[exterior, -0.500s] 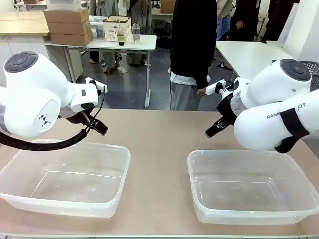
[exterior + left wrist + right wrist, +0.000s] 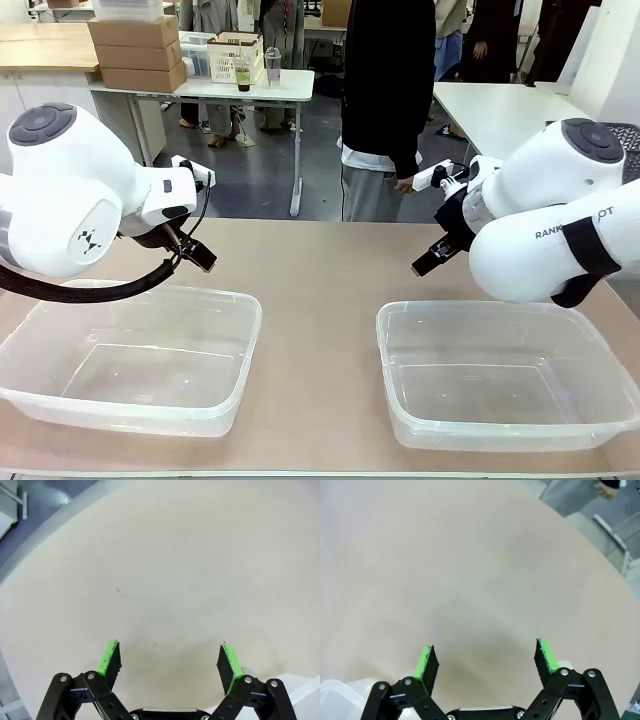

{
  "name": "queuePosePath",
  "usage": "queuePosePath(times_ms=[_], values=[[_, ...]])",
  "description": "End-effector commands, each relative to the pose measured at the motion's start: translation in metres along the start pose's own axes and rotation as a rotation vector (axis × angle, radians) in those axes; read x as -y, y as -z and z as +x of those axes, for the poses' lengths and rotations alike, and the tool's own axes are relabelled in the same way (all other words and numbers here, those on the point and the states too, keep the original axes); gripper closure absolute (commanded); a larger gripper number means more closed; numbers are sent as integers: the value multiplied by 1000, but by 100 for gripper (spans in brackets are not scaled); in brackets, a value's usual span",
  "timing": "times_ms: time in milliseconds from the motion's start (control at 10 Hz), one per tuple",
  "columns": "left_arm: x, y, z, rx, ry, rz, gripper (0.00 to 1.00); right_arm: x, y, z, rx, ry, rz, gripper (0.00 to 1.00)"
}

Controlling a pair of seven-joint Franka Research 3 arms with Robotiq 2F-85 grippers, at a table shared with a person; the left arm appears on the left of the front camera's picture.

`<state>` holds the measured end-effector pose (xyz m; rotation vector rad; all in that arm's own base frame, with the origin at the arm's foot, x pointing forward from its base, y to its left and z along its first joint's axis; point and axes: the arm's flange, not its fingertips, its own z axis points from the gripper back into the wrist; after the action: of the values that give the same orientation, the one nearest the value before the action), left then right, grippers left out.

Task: Sort the waste into each basket.
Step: Pick up the Organizing box on the left side of the table and lift it.

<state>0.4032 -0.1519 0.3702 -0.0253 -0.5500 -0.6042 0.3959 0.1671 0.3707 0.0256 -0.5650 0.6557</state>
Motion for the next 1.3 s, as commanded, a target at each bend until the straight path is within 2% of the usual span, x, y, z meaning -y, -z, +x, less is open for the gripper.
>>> queuePosePath(times_ms=[0,1000,1100,1200], values=[[0,0,0,0,0,0,0,0,0,0,0,1,0,0],[0,0,0,0,0,0,0,0,0,0,0,0,0,0],[0,0,0,0,0,0,0,-3,-34,9,-32,33,-3,0],[7,-40,-6,101,-11,-18,0,-9,-78,11,-5,84,-6,0]])
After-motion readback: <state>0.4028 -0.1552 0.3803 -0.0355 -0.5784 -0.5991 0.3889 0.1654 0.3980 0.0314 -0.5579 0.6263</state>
